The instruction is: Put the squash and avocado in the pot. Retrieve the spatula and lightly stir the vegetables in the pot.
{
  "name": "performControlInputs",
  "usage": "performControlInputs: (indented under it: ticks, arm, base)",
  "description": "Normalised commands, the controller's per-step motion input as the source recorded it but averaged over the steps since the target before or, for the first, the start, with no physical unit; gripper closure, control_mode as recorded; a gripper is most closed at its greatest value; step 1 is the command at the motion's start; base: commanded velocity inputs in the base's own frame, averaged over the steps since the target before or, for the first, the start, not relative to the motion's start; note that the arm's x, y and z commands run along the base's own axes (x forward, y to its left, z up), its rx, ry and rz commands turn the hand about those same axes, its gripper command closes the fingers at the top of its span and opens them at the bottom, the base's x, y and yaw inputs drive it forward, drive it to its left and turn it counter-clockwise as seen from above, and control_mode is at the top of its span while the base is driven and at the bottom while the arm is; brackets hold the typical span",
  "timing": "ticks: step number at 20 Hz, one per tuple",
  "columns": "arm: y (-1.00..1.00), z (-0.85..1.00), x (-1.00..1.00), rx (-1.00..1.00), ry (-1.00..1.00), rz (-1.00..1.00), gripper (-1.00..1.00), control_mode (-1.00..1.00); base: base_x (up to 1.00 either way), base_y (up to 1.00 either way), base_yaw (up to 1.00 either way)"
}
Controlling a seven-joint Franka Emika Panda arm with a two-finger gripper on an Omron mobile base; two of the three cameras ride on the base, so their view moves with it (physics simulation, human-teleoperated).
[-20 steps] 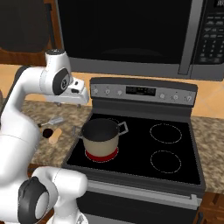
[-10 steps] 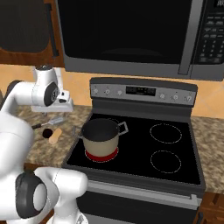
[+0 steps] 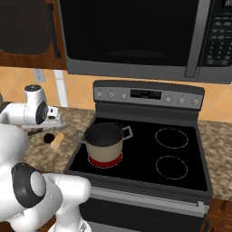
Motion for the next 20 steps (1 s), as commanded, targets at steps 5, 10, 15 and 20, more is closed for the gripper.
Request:
performControlInputs:
  ticks: [5,10,15,20]
  arm:
    - [0.0,-0.66,0.15,-0.02,0.1,0.0,-1.0,-1.0]
    - [0.01,-0.8,0.54,-0.09,0.14,0.0,-1.0,-1.0]
    - [0.04,-0.39,0.42,-0.05,0.07,-0.05,-1.0,-1.0]
    - [0.13,-0.55,0.47,-0.02,0.06,-0.04,-1.0,-1.0]
  base:
    - [0.0,0.0,0.0]
    - [0.0,0.0,0.0]
    - [0.0,0.0,0.0]
    - [0.0,0.0,0.0]
